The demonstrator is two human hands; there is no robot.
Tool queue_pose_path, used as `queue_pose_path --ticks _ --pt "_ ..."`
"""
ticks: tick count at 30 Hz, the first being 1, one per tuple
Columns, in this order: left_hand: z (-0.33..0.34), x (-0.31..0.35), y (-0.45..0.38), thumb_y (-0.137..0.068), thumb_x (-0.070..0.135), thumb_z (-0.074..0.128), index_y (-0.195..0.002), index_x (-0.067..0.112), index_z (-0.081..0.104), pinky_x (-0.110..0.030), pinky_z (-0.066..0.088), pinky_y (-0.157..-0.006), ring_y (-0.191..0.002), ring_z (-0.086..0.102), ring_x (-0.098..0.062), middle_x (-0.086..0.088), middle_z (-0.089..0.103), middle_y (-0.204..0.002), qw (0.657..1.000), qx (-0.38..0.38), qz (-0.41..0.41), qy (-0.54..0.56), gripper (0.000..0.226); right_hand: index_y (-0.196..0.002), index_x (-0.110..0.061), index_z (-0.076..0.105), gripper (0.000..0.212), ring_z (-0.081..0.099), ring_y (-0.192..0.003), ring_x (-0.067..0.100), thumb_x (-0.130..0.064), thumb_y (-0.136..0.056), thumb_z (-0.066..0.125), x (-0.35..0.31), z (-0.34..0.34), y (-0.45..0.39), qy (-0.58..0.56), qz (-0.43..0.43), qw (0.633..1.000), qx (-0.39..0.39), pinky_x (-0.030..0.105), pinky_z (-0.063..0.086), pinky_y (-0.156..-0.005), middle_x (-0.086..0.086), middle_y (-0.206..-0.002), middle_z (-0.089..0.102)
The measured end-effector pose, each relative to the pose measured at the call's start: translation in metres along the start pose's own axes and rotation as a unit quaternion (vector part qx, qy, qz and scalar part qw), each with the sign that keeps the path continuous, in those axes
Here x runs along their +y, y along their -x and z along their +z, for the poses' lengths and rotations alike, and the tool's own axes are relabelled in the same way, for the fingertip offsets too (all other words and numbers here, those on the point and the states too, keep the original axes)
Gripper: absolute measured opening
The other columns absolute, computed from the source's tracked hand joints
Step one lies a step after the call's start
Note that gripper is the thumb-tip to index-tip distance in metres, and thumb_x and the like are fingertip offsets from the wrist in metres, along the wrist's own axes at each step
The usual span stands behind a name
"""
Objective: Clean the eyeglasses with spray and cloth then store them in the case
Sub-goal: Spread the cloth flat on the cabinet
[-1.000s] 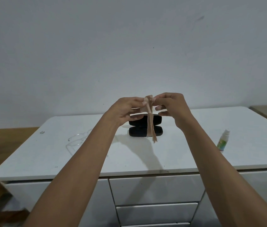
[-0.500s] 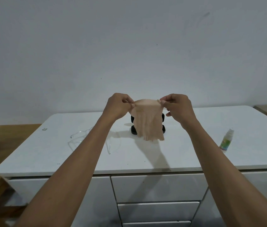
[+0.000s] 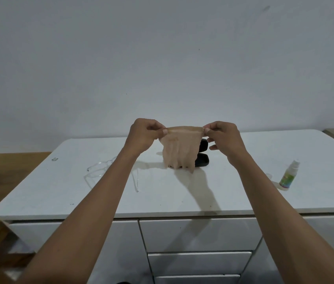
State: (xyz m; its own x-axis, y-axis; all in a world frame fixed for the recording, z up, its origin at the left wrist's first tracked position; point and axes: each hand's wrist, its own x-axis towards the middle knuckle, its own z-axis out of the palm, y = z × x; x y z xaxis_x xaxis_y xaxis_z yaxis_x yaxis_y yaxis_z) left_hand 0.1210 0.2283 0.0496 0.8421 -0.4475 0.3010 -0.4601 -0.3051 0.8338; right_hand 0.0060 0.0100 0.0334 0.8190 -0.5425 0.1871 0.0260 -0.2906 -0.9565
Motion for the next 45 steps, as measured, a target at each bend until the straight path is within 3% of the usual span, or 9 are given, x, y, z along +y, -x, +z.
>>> queue_pose_path --ticks 5,11,20,23,26,29,33,36,45 --pt "-0.004 -0.014 0.014 -0.085 0.011 0.080 -0.086 0.010 0.080 -0.030 0.048 -0.068 -0.067 0.059 -0.011 -0.004 0.070 -0.074 0.991 -0.130 -0.036 -0.022 0.001 -0.090 -0.013 0.073 0.011 0.063 -0.074 0.015 -0.012 -0.098 0.064 0.016 -0.007 0.014 0.012 0.036 0.997 -0.071 0.027 0.054 -0.062 0.000 -0.086 0.073" --pt "0.000 -0.031 0.039 -0.082 0.013 0.082 -0.081 0.022 0.083 -0.030 0.052 -0.068 -0.069 0.061 -0.013 0.001 0.072 -0.071 0.955 -0.272 -0.079 -0.094 0.010 -0.092 -0.008 0.075 0.013 0.064 -0.078 0.014 -0.006 -0.097 0.063 0.030 -0.016 0.035 0.090 0.087 0.970 -0.208 0.029 0.054 -0.071 0.001 -0.089 0.076" --pt "0.021 -0.039 0.079 -0.082 0.014 0.082 -0.088 0.021 0.084 -0.023 0.052 -0.063 -0.067 0.059 -0.012 -0.002 0.073 -0.076 0.913 -0.358 -0.106 -0.166 0.009 -0.084 -0.014 0.079 0.018 0.067 -0.080 0.012 -0.002 -0.088 0.065 0.035 -0.020 0.061 0.235 0.142 0.903 -0.331 0.027 0.057 -0.069 0.008 -0.102 0.080" --pt "0.024 -0.036 0.085 -0.084 0.027 0.083 -0.086 0.020 0.084 -0.021 0.052 -0.063 -0.064 0.060 -0.008 0.002 0.076 -0.075 0.901 -0.384 -0.120 -0.161 0.008 -0.091 -0.015 0.081 0.011 0.071 -0.080 0.013 -0.010 -0.087 0.072 0.038 -0.021 0.063 0.243 0.170 0.891 -0.344 0.027 0.058 -0.066 0.007 -0.100 0.081" --pt "0.025 -0.036 0.084 -0.088 0.043 0.077 -0.088 0.018 0.083 -0.020 0.052 -0.062 -0.061 0.063 -0.006 0.005 0.076 -0.071 0.912 -0.360 -0.123 -0.152 0.026 -0.096 -0.013 0.081 0.011 0.071 -0.076 0.011 -0.014 -0.087 0.075 0.042 -0.020 0.060 0.247 0.174 0.898 -0.320 0.026 0.057 -0.062 0.004 -0.094 0.082" --pt "0.029 -0.044 0.076 -0.089 0.042 0.076 -0.085 0.018 0.082 -0.022 0.050 -0.063 -0.065 0.067 -0.009 0.007 0.076 -0.070 0.944 -0.270 -0.104 -0.160 0.024 -0.093 -0.013 0.080 0.007 0.069 -0.072 0.010 -0.013 -0.088 0.075 0.050 -0.014 0.053 0.249 0.144 0.925 -0.247 0.023 0.055 -0.057 -0.001 -0.086 0.080" --pt "0.040 -0.054 0.062 -0.084 0.027 0.083 -0.100 0.018 0.078 -0.025 0.047 -0.072 -0.091 0.068 -0.018 0.002 0.075 -0.099 0.960 -0.161 -0.073 -0.218 0.020 -0.095 -0.017 0.079 0.010 0.065 -0.080 0.013 -0.012 -0.092 0.071 0.062 0.006 0.042 0.276 0.060 0.949 -0.137 0.022 0.050 -0.067 0.002 -0.098 0.074" --pt "0.050 -0.057 0.056 -0.083 0.031 0.082 -0.122 0.019 0.072 -0.032 0.051 -0.090 -0.105 0.066 -0.020 -0.001 0.071 -0.123 0.950 -0.161 -0.040 -0.266 0.042 -0.112 -0.017 0.079 0.024 0.068 -0.102 0.024 -0.009 -0.095 0.064 0.068 0.024 0.036 0.349 0.004 0.931 -0.110 0.030 0.053 -0.087 0.007 -0.117 0.074" --pt "0.054 -0.075 0.051 -0.087 0.057 0.070 -0.120 0.018 0.072 -0.046 0.050 -0.096 -0.116 0.055 -0.027 -0.004 0.070 -0.121 0.907 -0.181 0.020 -0.381 0.051 -0.117 -0.038 0.075 0.027 0.064 -0.111 0.023 -0.034 -0.090 0.070 0.072 0.033 0.030 0.442 0.000 0.885 -0.147 0.034 0.053 -0.084 0.001 -0.124 0.066"
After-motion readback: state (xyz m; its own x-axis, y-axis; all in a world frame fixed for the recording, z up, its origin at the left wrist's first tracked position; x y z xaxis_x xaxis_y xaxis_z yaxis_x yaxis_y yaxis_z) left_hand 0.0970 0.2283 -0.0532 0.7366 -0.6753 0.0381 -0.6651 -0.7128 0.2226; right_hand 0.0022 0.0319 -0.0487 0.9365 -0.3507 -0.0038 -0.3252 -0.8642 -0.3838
